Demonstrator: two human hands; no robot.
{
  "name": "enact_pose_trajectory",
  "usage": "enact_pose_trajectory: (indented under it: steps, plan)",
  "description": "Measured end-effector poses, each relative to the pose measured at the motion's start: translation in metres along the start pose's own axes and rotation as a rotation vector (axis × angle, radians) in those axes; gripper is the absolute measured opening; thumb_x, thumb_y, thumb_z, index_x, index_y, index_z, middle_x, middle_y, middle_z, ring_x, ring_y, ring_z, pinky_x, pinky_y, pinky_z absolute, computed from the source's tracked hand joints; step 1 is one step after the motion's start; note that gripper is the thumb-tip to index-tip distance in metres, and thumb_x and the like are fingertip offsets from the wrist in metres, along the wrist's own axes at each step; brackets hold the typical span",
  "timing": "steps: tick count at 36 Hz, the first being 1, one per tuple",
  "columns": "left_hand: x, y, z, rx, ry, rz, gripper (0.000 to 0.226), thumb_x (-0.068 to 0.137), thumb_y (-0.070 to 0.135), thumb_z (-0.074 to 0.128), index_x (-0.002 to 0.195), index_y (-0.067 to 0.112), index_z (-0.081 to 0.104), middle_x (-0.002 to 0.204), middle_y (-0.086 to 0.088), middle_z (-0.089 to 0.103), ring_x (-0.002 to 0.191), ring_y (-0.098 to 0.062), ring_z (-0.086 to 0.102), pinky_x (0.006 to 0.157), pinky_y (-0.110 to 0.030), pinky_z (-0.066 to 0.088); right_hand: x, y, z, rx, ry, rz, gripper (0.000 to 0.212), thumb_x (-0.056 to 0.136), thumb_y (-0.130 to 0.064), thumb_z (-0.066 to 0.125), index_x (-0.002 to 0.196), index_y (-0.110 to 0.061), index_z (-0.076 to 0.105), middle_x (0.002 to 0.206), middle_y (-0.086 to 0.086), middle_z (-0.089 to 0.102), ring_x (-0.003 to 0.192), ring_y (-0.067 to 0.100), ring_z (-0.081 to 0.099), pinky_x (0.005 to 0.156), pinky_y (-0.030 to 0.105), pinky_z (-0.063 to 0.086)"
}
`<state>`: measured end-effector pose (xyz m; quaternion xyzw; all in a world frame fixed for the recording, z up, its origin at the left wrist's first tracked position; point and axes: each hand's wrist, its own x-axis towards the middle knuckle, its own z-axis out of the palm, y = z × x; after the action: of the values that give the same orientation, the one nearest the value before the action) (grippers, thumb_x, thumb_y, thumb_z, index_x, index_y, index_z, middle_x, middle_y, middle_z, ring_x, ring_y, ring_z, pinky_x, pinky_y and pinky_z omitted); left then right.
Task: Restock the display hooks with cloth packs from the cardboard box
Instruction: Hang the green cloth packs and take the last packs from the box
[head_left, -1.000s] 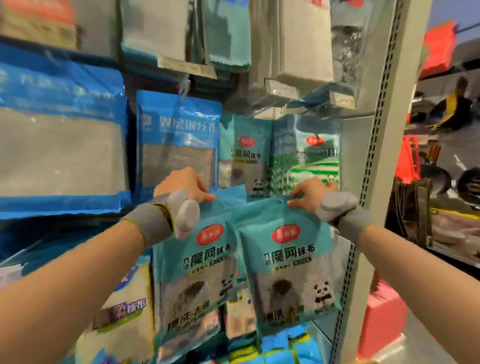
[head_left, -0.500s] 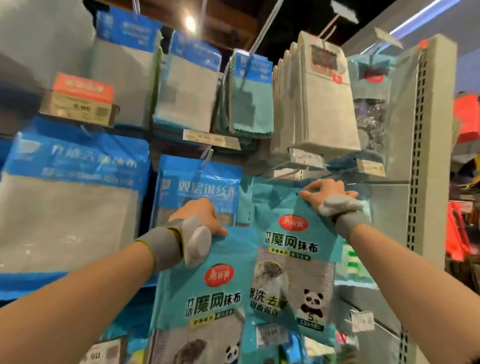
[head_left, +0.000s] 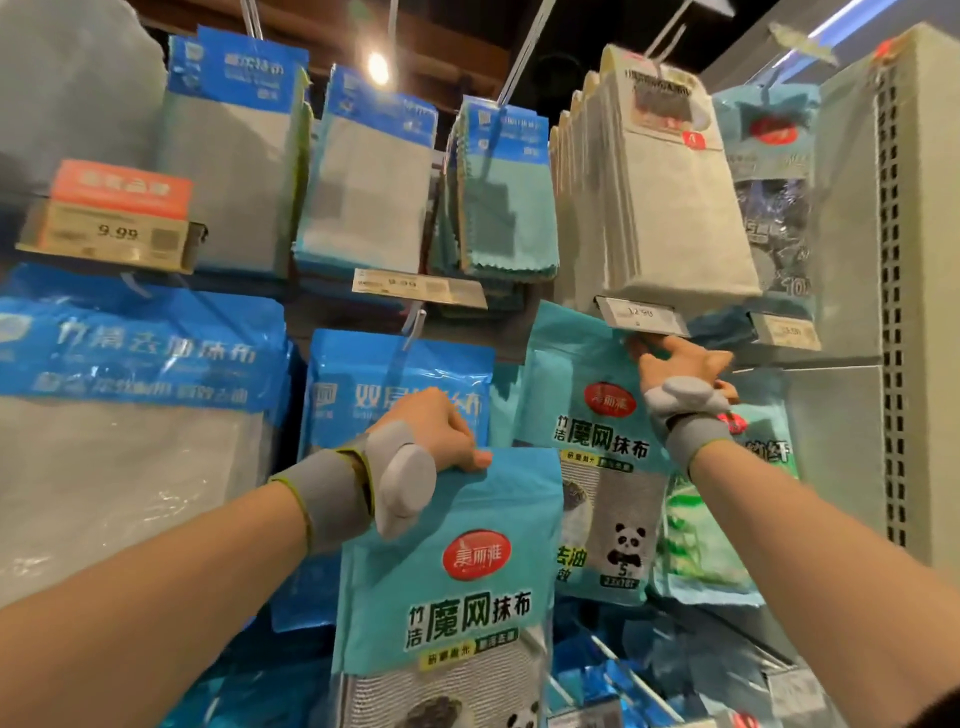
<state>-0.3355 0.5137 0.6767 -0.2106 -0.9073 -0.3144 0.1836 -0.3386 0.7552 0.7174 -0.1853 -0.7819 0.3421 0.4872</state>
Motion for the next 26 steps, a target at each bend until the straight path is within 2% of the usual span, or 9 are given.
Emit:
enact_pose_trajectory:
  steps: [7,9,11,15,17,20,22,24,26]
  plan:
    - [0.007,-0.01,0.004,-0.003,0.011,0.007,0.02,0.075,0.03,0.076,0.085,0.012,0.077,0.09,0.001,0.072,0.079,-0.008,0.058,0.069,-0.021,0.043,0.011,0.004,0.023,-0.244,-0.092,-0.034,0.028,0.091,-0.046,0.052,0.096,-0.018,0.056,0.109,0.013,0.047,0.125,0.028,0.034,0.101,0.041,0.027]
    - [0.01,-0.013,0.006,-0.006,0.012,0.001,0.021,0.075,0.03,0.076,0.085,0.012,0.077,0.087,0.002,0.071,0.081,-0.008,0.059,0.071,-0.022,0.044,0.014,0.005,0.04,-0.364,-0.153,-0.079,0.041,0.089,-0.053,0.049,0.114,-0.02,0.054,0.137,0.013,0.038,0.135,0.03,0.023,0.106,0.043,0.021]
    - [0.012,-0.014,0.008,-0.009,0.016,-0.002,0.021,0.074,0.03,0.077,0.084,0.012,0.078,0.085,0.003,0.07,0.08,-0.009,0.06,0.071,-0.022,0.046,0.018,0.01,0.053,-0.388,-0.236,-0.155,0.058,0.086,-0.056,0.053,0.136,-0.029,0.04,0.155,0.009,0.015,0.144,0.035,0.005,0.113,0.053,0.009]
    - [0.016,-0.017,0.01,0.014,0.03,-0.006,0.02,0.074,0.032,0.076,0.082,0.013,0.078,0.08,0.004,0.069,0.077,-0.01,0.06,0.071,-0.023,0.047,0.012,0.027,0.072,-0.323,-0.274,-0.243,0.099,0.075,-0.053,0.07,0.15,-0.031,0.009,0.157,0.01,-0.009,0.144,0.038,-0.006,0.112,0.063,0.005]
    - [0.018,-0.018,0.01,0.009,0.03,-0.005,0.02,0.075,0.032,0.076,0.083,0.013,0.078,0.08,0.004,0.069,0.074,-0.009,0.059,0.069,-0.023,0.046,0.007,0.032,0.077,-0.368,-0.273,-0.241,0.099,0.078,-0.049,0.068,0.15,-0.032,0.002,0.157,0.006,-0.013,0.144,0.036,-0.003,0.114,0.057,0.011]
    - [0.018,-0.013,0.012,-0.008,0.009,0.008,0.021,0.076,0.031,0.075,0.087,0.013,0.077,0.083,0.003,0.068,0.078,-0.009,0.058,0.071,-0.023,0.045,-0.007,0.025,0.078,-0.177,-0.145,-0.16,0.067,0.085,-0.037,0.061,0.144,-0.028,0.03,0.155,0.009,0.008,0.141,0.034,0.013,0.112,0.044,0.02]
    - [0.018,-0.008,0.014,-0.01,-0.007,0.028,0.021,0.077,0.03,0.074,0.088,0.013,0.077,0.087,0.002,0.069,0.077,-0.008,0.056,0.071,-0.022,0.044,-0.022,0.016,0.074,0.106,-0.08,-0.188,0.031,0.088,-0.03,0.058,0.118,-0.024,0.059,0.136,0.013,0.04,0.127,0.032,0.036,0.105,0.04,0.031]
    - [0.018,-0.003,0.014,-0.004,-0.013,0.052,0.019,0.077,0.031,0.074,0.087,0.015,0.077,0.084,0.002,0.069,0.074,-0.007,0.054,0.065,-0.02,0.043,-0.042,0.01,0.064,0.4,-0.258,-0.289,0.016,0.092,-0.03,0.055,0.09,-0.022,0.069,0.1,0.004,0.063,0.097,0.02,0.057,0.086,0.032,0.044]
    - [0.018,0.001,0.014,0.012,-0.012,0.079,0.016,0.077,0.032,0.073,0.083,0.018,0.077,0.073,0.005,0.066,0.068,-0.006,0.051,0.058,-0.017,0.039,-0.062,0.008,0.052,0.366,-0.559,-0.435,0.027,0.093,-0.035,0.053,0.089,-0.017,0.072,0.091,0.0,0.07,0.088,0.008,0.064,0.077,0.024,0.05]
